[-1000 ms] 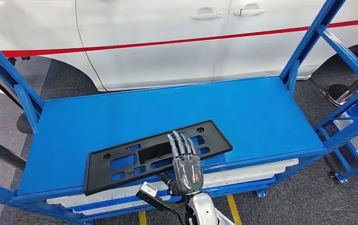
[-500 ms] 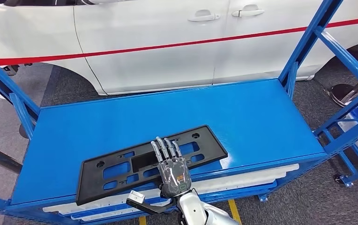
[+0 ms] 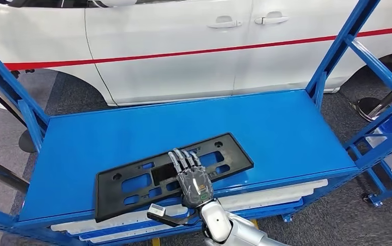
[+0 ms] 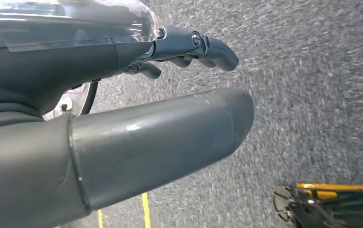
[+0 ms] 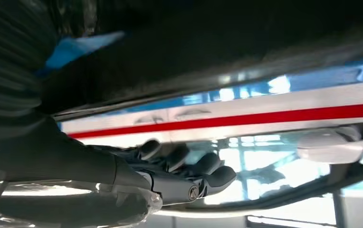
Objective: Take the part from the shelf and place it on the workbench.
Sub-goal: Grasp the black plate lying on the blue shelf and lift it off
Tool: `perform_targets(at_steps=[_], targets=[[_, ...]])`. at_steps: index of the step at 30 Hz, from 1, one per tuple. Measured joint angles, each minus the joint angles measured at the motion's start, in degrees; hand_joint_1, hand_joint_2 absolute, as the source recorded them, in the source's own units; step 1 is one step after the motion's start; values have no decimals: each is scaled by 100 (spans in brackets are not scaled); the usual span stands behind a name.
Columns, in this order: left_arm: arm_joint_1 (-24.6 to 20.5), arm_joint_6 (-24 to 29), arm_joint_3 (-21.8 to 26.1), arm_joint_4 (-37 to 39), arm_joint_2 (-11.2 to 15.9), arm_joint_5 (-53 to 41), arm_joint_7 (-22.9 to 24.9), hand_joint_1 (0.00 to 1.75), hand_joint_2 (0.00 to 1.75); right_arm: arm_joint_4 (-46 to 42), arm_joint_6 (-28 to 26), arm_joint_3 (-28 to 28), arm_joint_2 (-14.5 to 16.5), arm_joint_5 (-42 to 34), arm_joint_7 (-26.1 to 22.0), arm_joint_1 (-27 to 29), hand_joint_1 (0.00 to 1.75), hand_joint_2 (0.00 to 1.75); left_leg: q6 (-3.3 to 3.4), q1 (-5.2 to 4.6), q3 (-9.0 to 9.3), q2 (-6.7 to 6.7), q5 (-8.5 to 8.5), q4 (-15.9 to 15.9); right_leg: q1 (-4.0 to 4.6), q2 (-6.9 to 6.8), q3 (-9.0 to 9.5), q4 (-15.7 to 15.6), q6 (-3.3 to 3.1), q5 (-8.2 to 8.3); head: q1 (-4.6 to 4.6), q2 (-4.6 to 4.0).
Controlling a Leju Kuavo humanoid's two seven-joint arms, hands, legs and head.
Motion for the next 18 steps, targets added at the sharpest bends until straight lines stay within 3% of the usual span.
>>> perform_targets(at_steps=[3,4,5,6,8,10,12,15,16,18], targets=[[4,-1,4,0,1,-32,-1,0,0,93,-19,-204,1,40,-170,68,175,175,51,3,-48,11,32,-5,-24,-6,-484,1024,61,-570,1,0],[7,-1,8,0,1,-33,0,0,0,112,-19,-257,1,41,-184,94,175,175,54,0,-60,10,34,-1,-28,-6,-628,1316,71,-662,1,1],[9,-1,13,0,2,-36,1,0,0,129,-19,-297,1,41,-187,115,175,175,53,-2,-63,7,33,2,-29,-6,-682,1415,72,-635,0,1],[11,-1,20,0,2,-41,1,0,0,143,-19,-329,1,41,-187,128,175,175,49,-4,-56,0,29,5,-28,-7,-620,1279,62,-492,2,2],[12,-1,32,0,-2,-57,1,0,0,158,-19,-386,1,42,-210,142,175,175,31,-6,-30,-13,16,5,-17,-6,-257,491,3,-60,2,2],[5,-1,42,0,-8,-79,1,0,0,164,-20,-445,5,43,-270,146,175,175,-13,-24,-26,-24,2,14,18,-12,9,-116,-62,172,0,2],[1,0,57,0,-11,-100,1,0,0,163,-21,-508,12,43,-336,143,175,175,-79,-32,-28,-30,3,3,51,-18,38,-219,-107,187,-1,0],[2,-1,81,0,-11,-122,1,0,0,157,-21,-593,32,43,-389,131,175,175,-169,-23,-67,-28,-105,117,4,-37,80,-315,-208,237,-1,0],[2,0,85,0,-10,-128,1,0,0,156,-21,-609,39,43,-391,128,175,175,-189,-18,-171,-25,-249,349,-15,-47,94,-345,-237,252,-1,1],[5,1,91,0,-6,-136,1,0,0,156,-21,-642,40,43,-399,130,175,175,-225,-7,-534,-21,-624,1114,-9,-60,93,-354,-266,253,-2,1]])
